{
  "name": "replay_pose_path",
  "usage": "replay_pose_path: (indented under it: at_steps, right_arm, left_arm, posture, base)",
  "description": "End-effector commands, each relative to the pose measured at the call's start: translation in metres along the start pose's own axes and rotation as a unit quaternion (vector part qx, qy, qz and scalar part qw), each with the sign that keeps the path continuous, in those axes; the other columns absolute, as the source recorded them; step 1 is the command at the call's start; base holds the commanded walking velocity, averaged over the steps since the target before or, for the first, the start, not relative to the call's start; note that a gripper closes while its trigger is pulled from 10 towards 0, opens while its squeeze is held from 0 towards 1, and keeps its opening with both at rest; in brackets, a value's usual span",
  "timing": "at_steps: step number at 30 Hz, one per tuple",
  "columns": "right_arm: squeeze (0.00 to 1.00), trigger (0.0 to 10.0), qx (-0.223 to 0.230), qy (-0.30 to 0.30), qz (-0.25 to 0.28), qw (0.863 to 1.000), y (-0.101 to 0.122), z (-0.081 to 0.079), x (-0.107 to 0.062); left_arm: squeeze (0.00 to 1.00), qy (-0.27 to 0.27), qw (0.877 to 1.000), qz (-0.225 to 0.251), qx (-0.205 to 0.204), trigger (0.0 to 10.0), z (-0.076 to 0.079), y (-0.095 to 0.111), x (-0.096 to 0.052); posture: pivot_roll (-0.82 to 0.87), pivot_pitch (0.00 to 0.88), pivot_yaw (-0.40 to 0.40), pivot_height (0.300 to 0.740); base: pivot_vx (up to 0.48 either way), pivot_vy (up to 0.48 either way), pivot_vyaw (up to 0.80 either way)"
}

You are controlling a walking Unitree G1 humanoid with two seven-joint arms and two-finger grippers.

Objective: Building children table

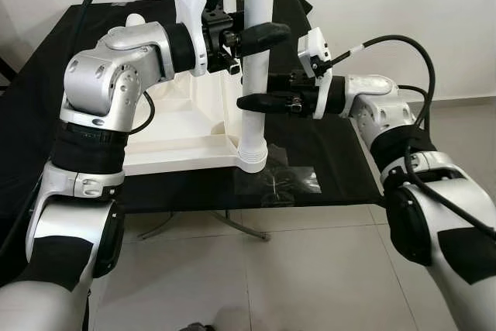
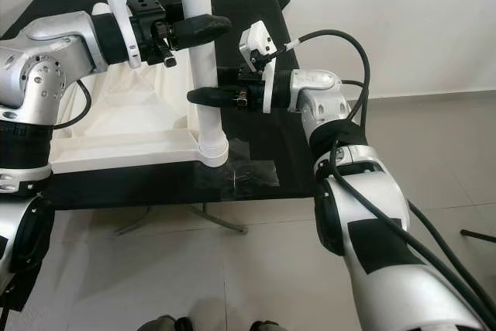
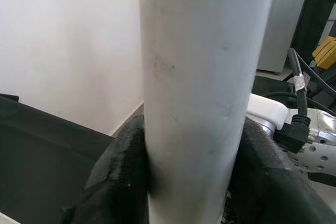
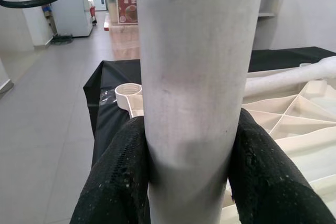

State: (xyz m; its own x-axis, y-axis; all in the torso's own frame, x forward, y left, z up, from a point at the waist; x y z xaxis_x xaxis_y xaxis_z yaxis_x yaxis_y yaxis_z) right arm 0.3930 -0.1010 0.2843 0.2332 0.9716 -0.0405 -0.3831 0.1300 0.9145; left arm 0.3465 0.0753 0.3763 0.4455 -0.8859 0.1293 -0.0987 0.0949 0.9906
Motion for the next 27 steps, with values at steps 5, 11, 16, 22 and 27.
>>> replay_pose_path:
  at_steps: [5, 11, 16, 22, 27]
  right_arm:
    - [0.00, 0.0, -0.019, -0.050, -0.041, 0.998, -0.009, 0.006, -0.005]
    - [0.00, 0.0, 0.007, -0.113, -0.045, 0.993, -0.026, -0.003, 0.010]
    - [0.00, 0.0, 0.072, -0.261, -0.087, 0.959, -0.061, -0.043, 0.035]
    - [0.00, 0.0, 0.082, -0.513, -0.129, 0.845, -0.074, -0.065, 0.028]
    - [0.00, 0.0, 0.097, -0.479, -0.075, 0.869, -0.057, -0.052, 0.067]
  left_arm:
    - [0.00, 0.027, 0.999, 0.004, -0.020, 10.0, -0.010, 0.002, 0.002]
    - [0.00, 0.046, 0.999, 0.009, -0.020, 10.0, -0.015, 0.002, 0.001]
    - [0.00, 0.053, 0.998, 0.010, -0.025, 10.0, -0.018, 0.000, -0.002]
    - [0.00, 0.052, 0.998, 0.004, -0.029, 10.0, -0.019, -0.004, -0.002]
    - [0.00, 0.049, 0.999, -0.003, -0.022, 10.0, -0.018, -0.003, -0.001]
  posture:
    - [0.04, 0.159, -0.004, 0.740]
    - [0.01, 0.163, -0.022, 0.740]
    - [0.00, 0.168, -0.016, 0.740]
    - [0.00, 0.156, -0.009, 0.740]
    - [0.01, 0.151, -0.010, 0.740]
  base:
    - [0.000, 0.000, 0.00]
    - [0.000, 0.000, 0.00]
    - [0.000, 0.000, 0.00]
    - [0.000, 0.000, 0.00]
    - [0.000, 0.000, 0.00]
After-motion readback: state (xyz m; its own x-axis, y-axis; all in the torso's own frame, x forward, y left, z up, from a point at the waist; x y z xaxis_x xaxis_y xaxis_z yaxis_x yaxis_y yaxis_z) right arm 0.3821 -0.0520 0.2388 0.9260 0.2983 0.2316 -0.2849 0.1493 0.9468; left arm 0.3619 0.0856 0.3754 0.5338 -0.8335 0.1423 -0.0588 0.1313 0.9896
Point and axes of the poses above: a point about 5 cm out from each wrist's last joint towards the gripper, its own x axis pointing out of the wrist towards the gripper, its own y axis along the axis of the wrist's last joint, z = x × y, the point moved 2 cm from there along x, pointing out of the wrist towards the gripper, and after that the axes turned 10 degrees about -x, right-handed, at the moved point
